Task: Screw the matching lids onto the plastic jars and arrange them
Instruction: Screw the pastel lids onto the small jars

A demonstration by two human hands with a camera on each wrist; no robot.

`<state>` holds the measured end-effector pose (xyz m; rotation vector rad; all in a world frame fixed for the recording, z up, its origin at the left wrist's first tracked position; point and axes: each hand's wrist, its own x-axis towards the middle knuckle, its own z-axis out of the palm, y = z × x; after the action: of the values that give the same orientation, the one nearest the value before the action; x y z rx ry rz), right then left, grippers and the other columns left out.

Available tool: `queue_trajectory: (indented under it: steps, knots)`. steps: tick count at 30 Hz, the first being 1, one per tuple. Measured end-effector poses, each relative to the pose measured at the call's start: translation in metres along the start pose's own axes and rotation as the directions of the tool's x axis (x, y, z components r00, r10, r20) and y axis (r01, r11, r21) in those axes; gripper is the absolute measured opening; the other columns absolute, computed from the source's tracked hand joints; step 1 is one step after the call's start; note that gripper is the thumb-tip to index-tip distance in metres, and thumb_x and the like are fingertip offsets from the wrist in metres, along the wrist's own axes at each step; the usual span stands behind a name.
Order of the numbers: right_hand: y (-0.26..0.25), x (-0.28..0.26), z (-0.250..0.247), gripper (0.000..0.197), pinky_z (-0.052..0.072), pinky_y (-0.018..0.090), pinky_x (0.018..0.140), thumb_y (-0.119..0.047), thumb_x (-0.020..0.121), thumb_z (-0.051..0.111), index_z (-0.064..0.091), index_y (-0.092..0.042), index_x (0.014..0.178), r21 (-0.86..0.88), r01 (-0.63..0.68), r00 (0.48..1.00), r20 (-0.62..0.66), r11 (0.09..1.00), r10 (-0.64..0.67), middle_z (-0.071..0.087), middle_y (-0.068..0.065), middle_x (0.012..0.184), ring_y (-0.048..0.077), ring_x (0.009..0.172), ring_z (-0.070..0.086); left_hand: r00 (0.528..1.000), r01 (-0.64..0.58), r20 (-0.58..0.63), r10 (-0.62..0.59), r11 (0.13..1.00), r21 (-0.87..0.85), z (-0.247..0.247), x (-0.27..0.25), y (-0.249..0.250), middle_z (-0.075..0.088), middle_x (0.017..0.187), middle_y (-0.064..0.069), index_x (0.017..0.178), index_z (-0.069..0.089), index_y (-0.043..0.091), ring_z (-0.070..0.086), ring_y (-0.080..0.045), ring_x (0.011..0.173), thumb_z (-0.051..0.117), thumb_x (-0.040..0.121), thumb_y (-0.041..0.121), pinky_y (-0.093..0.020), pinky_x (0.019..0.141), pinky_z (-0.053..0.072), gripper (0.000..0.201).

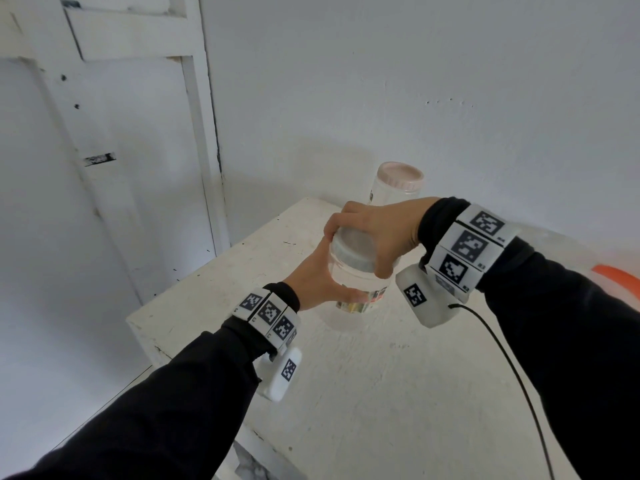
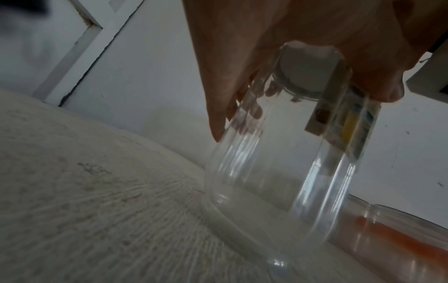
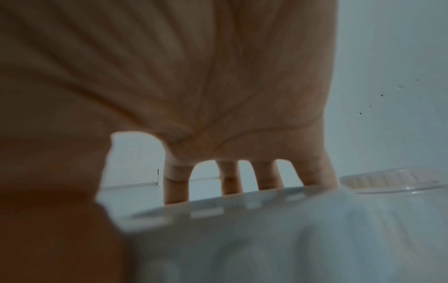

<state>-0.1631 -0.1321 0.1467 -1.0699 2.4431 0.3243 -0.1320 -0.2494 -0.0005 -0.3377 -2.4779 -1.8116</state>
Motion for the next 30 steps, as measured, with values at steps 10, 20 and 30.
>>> queue_trajectory:
  steps: [10, 20, 30]
  knots:
    - [0.004, -0.006, 0.008, 0.085, 0.047, 0.027, 0.072, -0.066, 0.071, 0.062, 0.026, -0.030, 0.139, 0.051, -0.118, 0.977, -0.173, 0.992, 0.125, 0.048, -0.004, 0.117, 0.013, 0.086, 0.054, 0.998, 0.058, -0.005, -0.058, 0.998, -0.015, 0.000, 0.000, -0.005, 0.048, 0.131, 0.007, 0.139, 0.024, 0.029, 0.047, -0.011, 0.122, 0.086, 0.044, 0.052, -0.043, 0.102, 0.042, 0.115]
    - [0.009, -0.021, 0.001, 0.066, 0.035, 0.029, 0.092, -0.044, 0.079, 0.068, 0.035, -0.042, 0.135, 0.101, 0.026, 0.981, -0.196, 0.995, -0.005, 0.039, -0.006, 0.126, 0.015, 0.115, 0.039, 0.999, 0.036, -0.015, -0.037, 0.998, -0.043, 0.001, 0.002, -0.004, 0.048, 0.132, 0.005, 0.138, 0.027, 0.027, 0.046, -0.012, 0.123, 0.088, 0.044, 0.044, -0.045, 0.100, 0.043, 0.113]
    - [0.007, -0.019, 0.011, 0.078, 0.034, 0.038, 0.105, -0.057, 0.078, 0.062, 0.021, -0.042, 0.143, 0.045, 0.008, 0.977, -0.213, 0.999, 0.002, 0.034, -0.001, 0.140, 0.021, 0.128, 0.037, 0.999, 0.042, -0.003, -0.042, 0.998, -0.041, 0.001, 0.001, -0.005, 0.049, 0.131, 0.006, 0.138, 0.025, 0.031, 0.046, -0.012, 0.123, 0.087, 0.045, 0.051, -0.046, 0.100, 0.043, 0.114]
